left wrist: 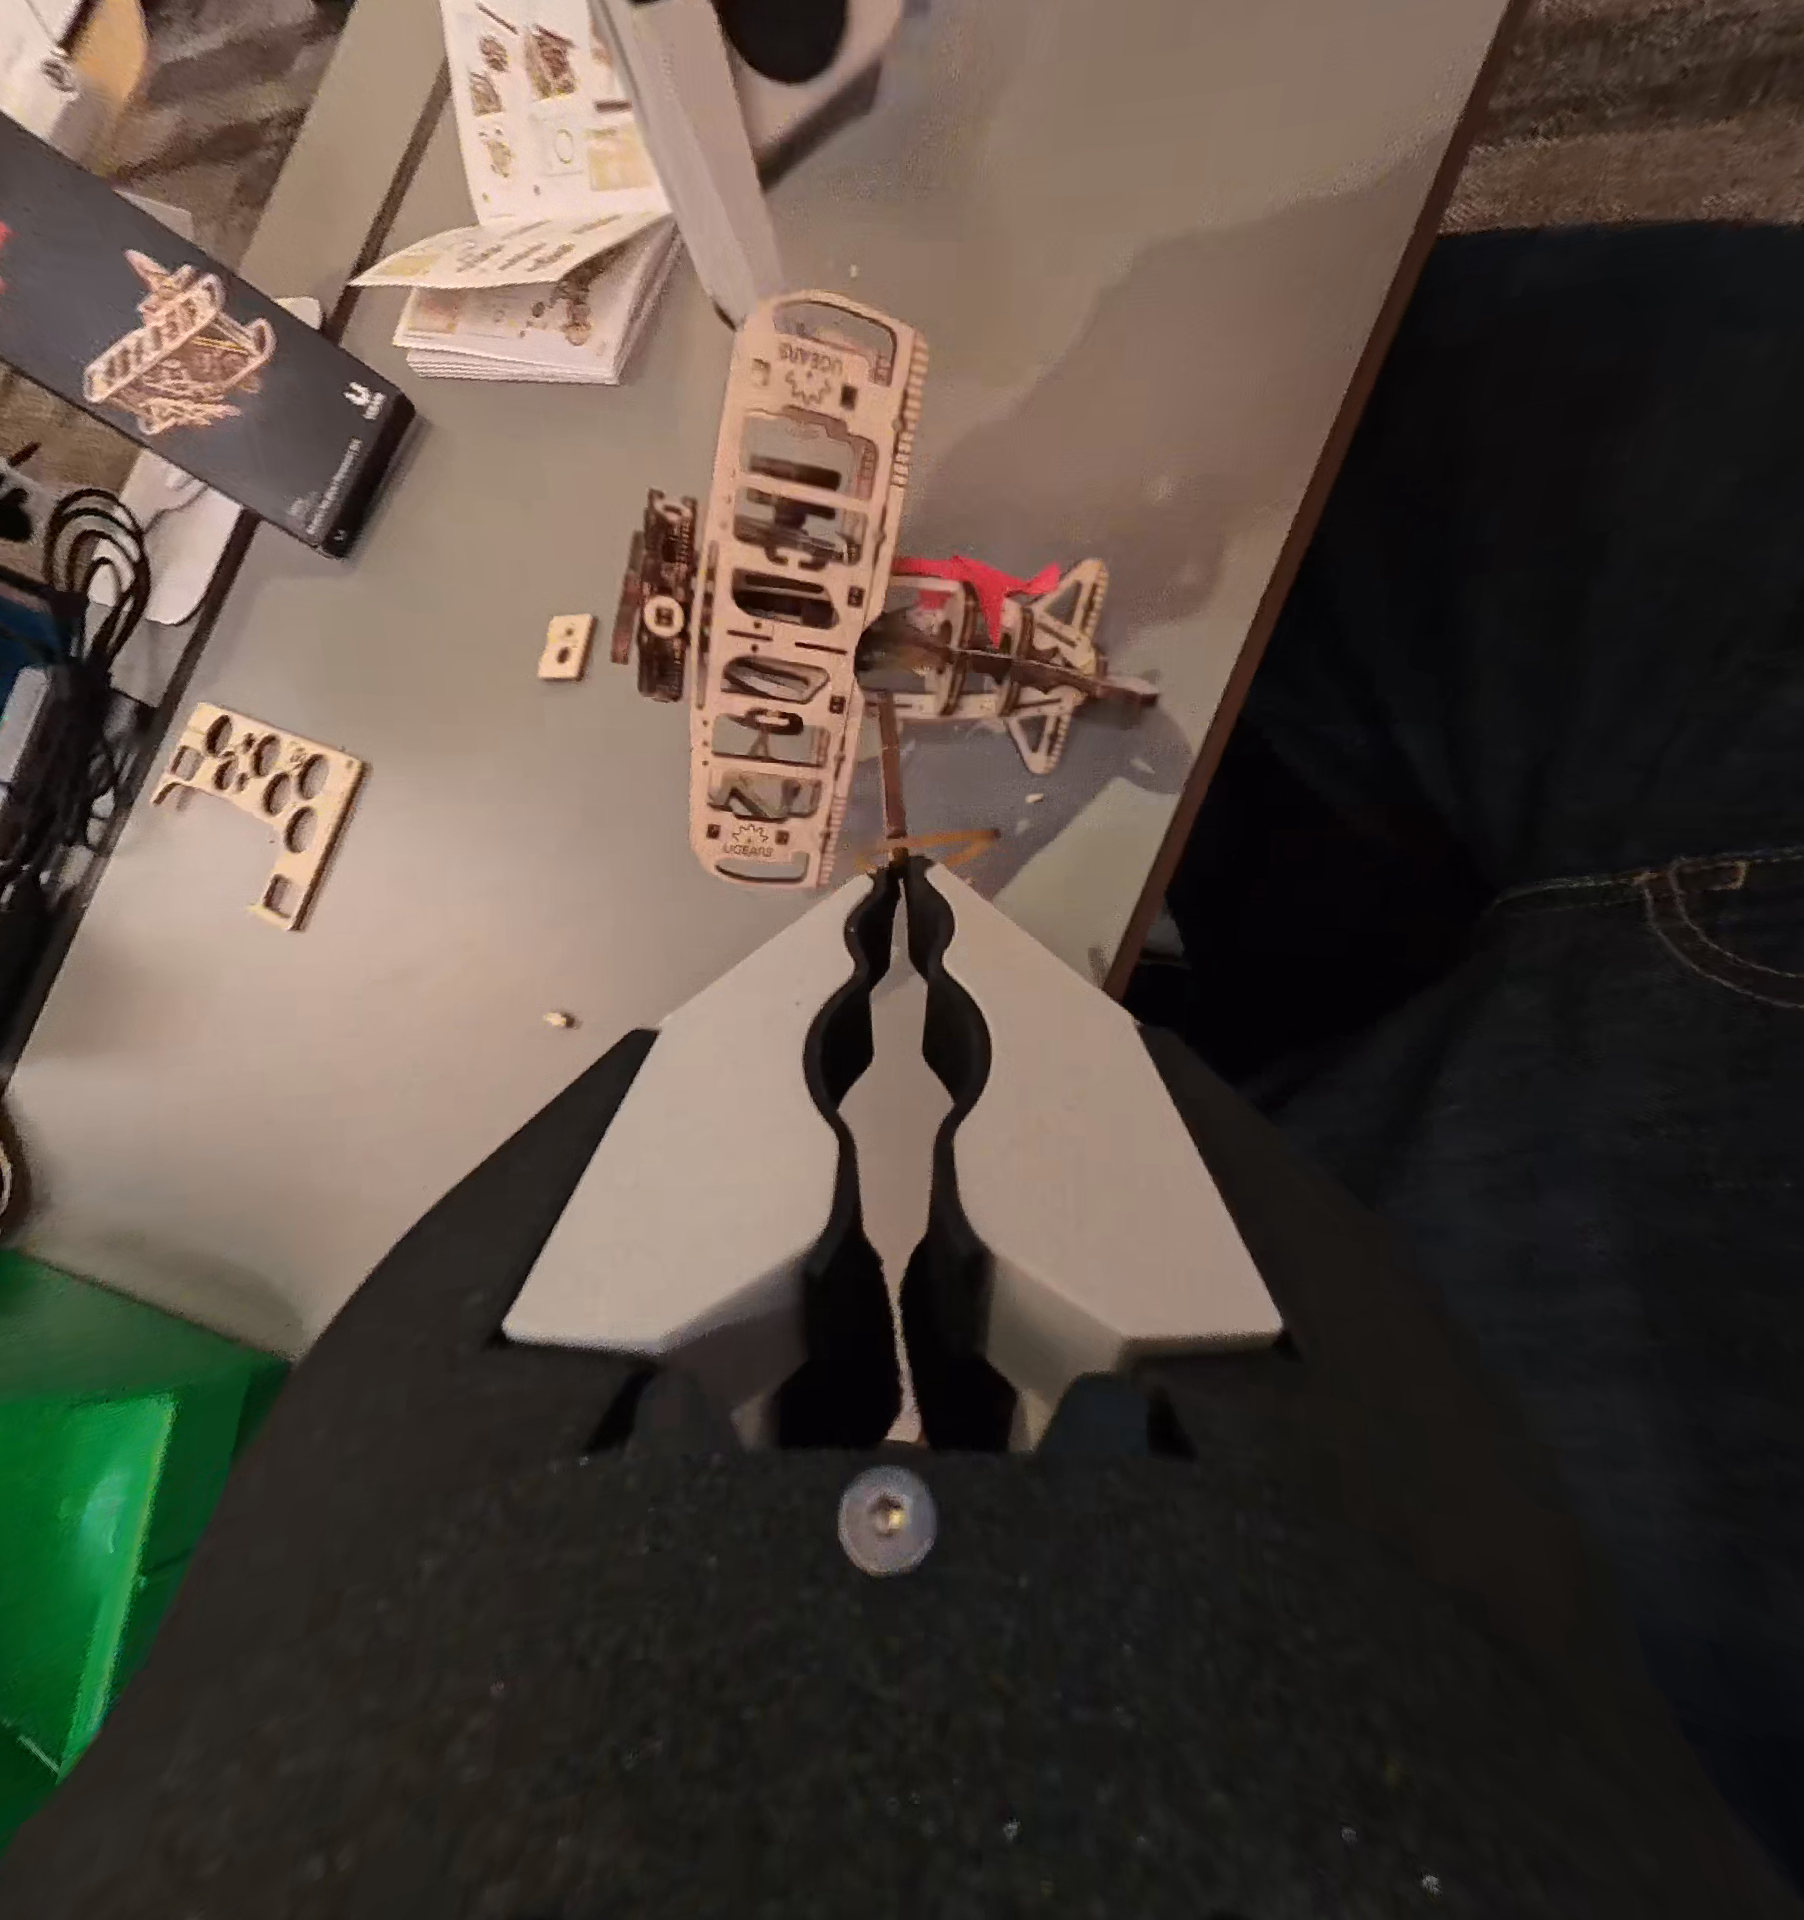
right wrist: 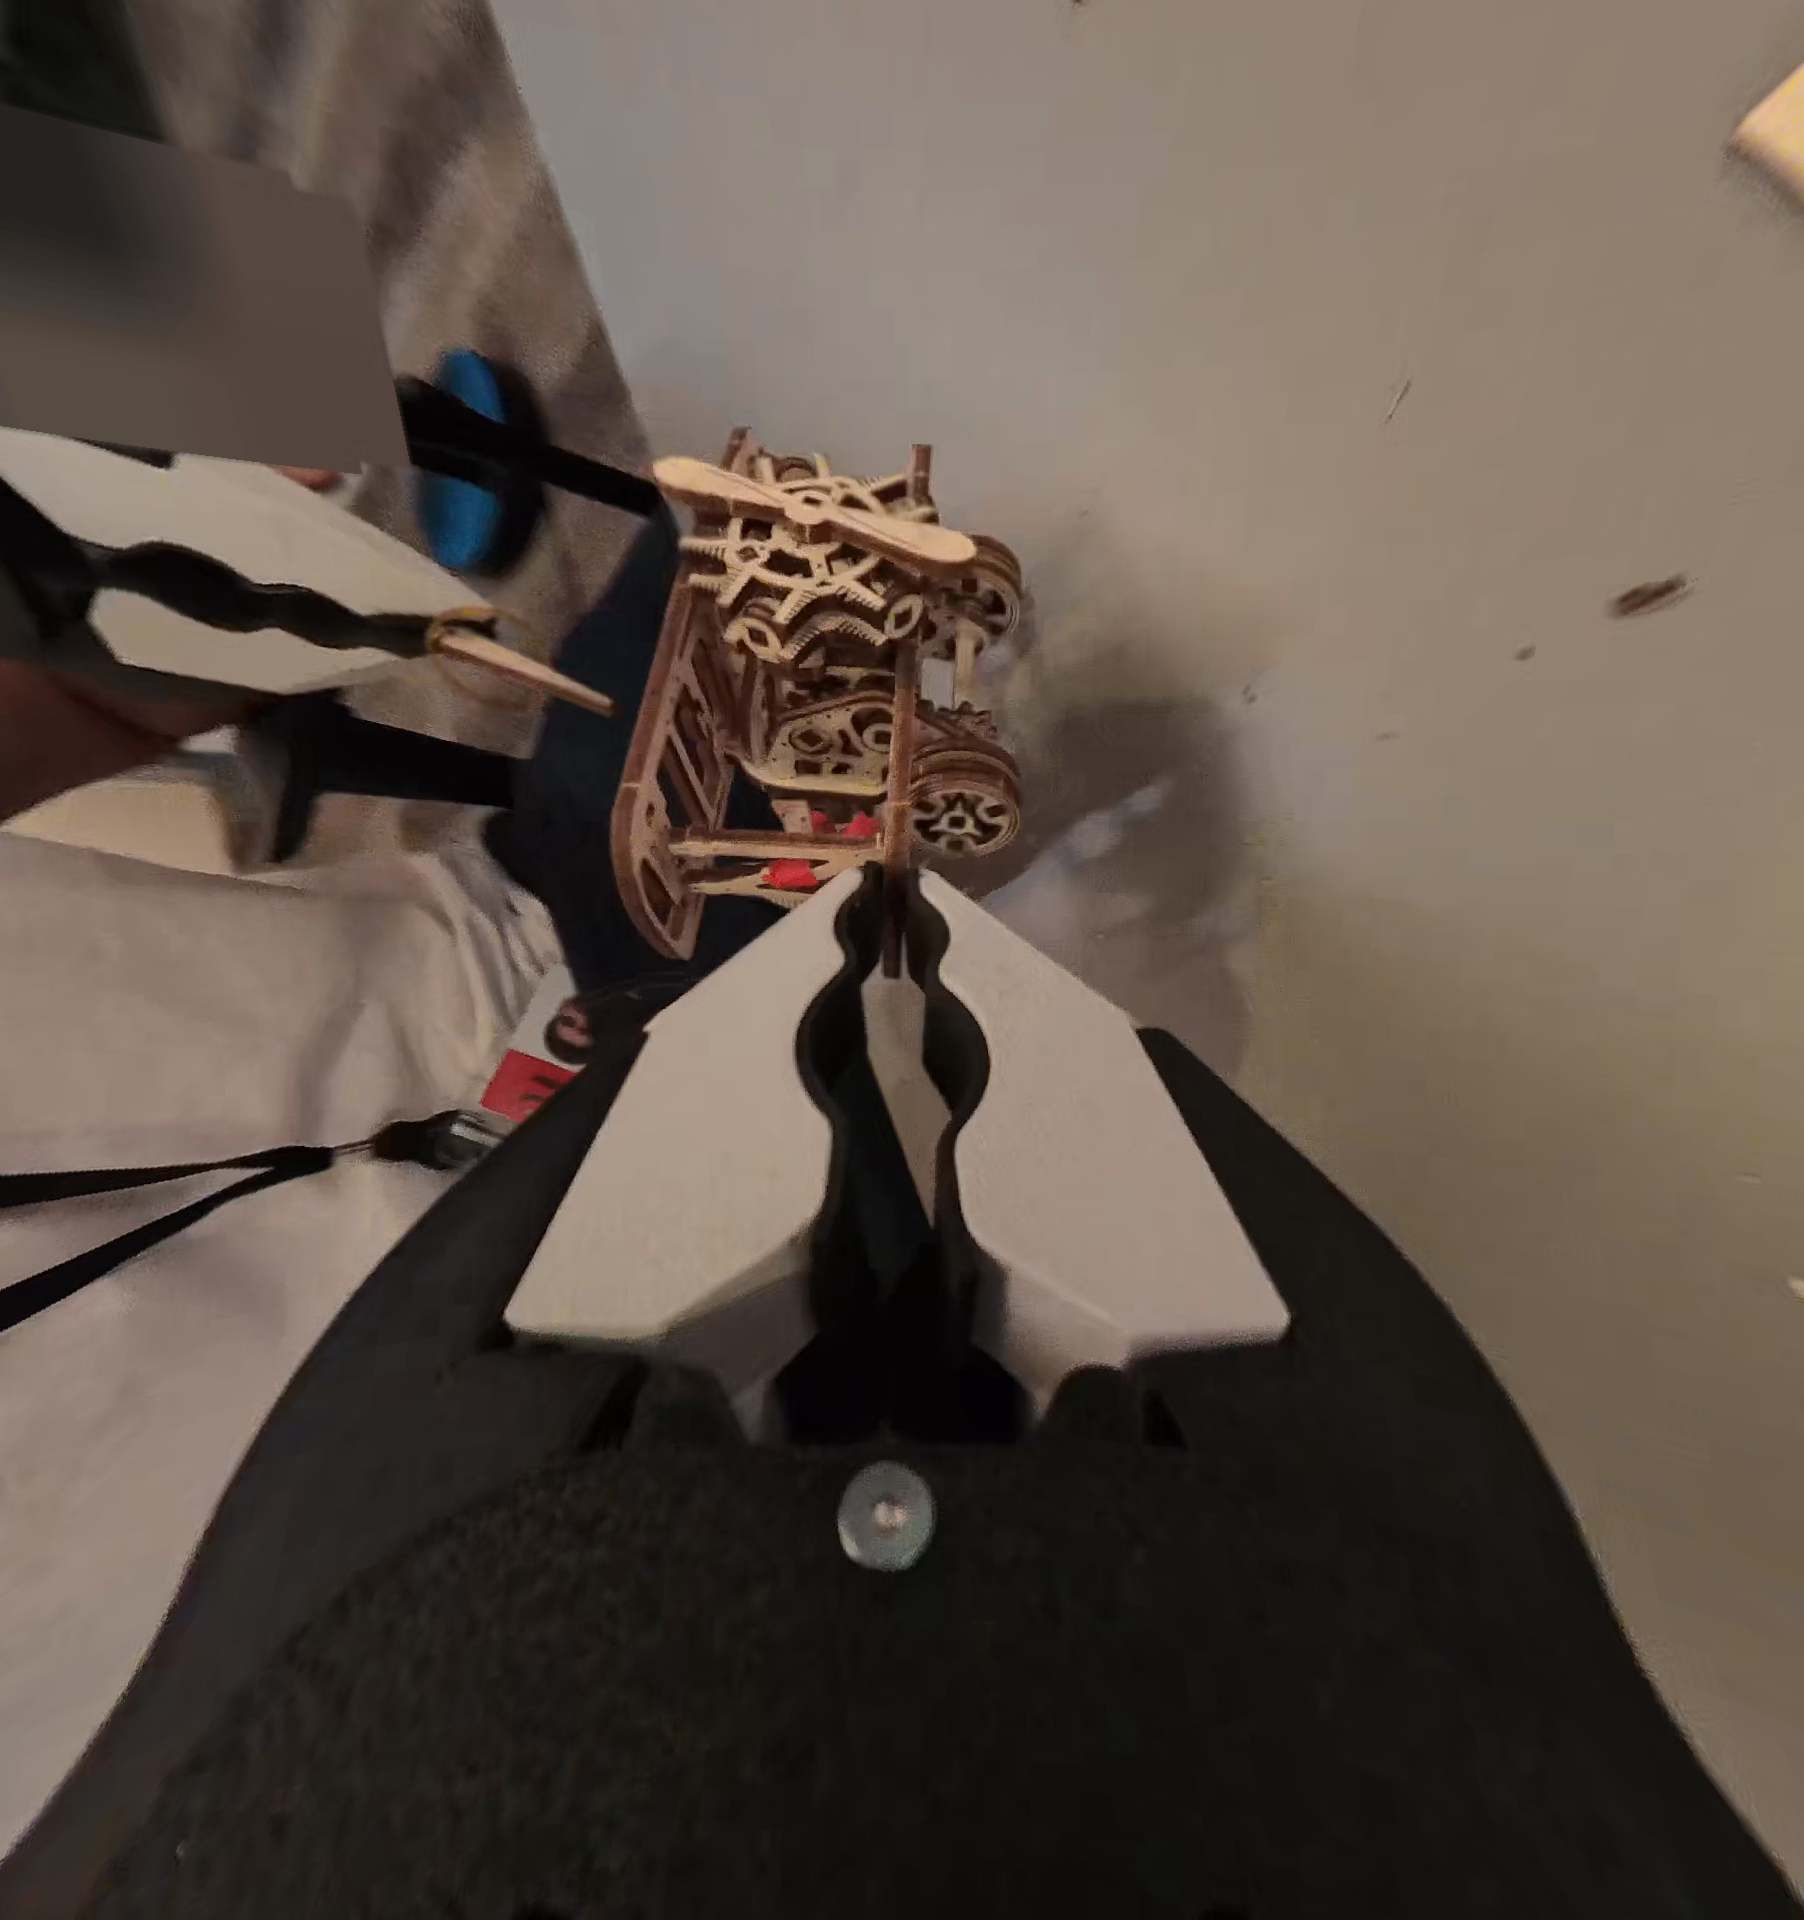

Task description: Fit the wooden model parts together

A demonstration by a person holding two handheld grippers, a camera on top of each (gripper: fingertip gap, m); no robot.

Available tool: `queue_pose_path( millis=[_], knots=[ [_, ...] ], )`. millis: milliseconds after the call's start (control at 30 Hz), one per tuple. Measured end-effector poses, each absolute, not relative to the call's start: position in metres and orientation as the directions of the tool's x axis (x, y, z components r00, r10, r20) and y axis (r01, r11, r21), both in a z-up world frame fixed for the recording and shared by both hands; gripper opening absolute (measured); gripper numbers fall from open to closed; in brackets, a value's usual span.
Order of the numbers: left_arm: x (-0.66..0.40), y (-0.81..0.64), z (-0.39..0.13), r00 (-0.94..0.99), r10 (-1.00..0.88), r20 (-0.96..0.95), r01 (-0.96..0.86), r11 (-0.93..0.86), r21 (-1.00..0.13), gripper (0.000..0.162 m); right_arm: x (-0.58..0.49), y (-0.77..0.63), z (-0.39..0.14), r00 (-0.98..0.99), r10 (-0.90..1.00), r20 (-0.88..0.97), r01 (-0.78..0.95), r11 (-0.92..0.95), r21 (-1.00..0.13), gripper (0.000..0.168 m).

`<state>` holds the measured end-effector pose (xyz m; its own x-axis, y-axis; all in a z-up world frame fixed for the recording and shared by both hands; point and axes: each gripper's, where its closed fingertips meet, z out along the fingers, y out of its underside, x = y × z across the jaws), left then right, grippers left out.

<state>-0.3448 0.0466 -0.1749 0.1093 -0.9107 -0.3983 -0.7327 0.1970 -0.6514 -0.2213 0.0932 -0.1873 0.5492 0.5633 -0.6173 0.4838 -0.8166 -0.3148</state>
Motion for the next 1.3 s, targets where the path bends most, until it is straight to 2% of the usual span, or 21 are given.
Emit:
queue_pose_path(
  millis=[67, 233, 400, 567, 900, 1300],
  knots=[
    [-0.348, 0.053, -0.17, 0.152, -0.905, -0.398, -0.71, 0.18, -0.681, 0.0, -0.225, 0.104, -0.175, 0.602, 0.591, -0.538, 0.551, -0.794, -0.255, 0.002],
    [-0.347, 0.072, -0.169, 0.279, -0.882, -0.381, -0.665, 0.108, -0.739, 0.0, -0.232, 0.125, -0.162, 0.68, 0.673, -0.292, 0.7, -0.714, -0.015, 0.002],
    [-0.338, 0.079, -0.171, 0.344, -0.858, -0.383, -0.599, 0.113, -0.792, 0.0, -0.247, 0.125, -0.166, 0.687, 0.684, -0.246, 0.72, -0.686, 0.104, 0.001],
    [-0.339, 0.077, -0.18, 0.342, -0.871, -0.351, -0.581, 0.097, -0.808, 0.0, -0.252, 0.126, -0.167, 0.702, 0.658, -0.273, 0.7, -0.708, 0.094, 0.001],
    [-0.325, 0.087, -0.189, 0.351, -0.844, -0.406, -0.601, 0.129, -0.789, 0.0, -0.253, 0.123, -0.167, 0.707, 0.639, -0.302, 0.689, -0.72, 0.088, 0.001],
    [-0.307, 0.099, -0.194, 0.413, -0.82, -0.397, -0.504, 0.157, -0.849, 0.0, -0.267, 0.113, -0.165, 0.64, 0.642, -0.422, 0.694, -0.719, -0.043, 0.002]
  ],
)
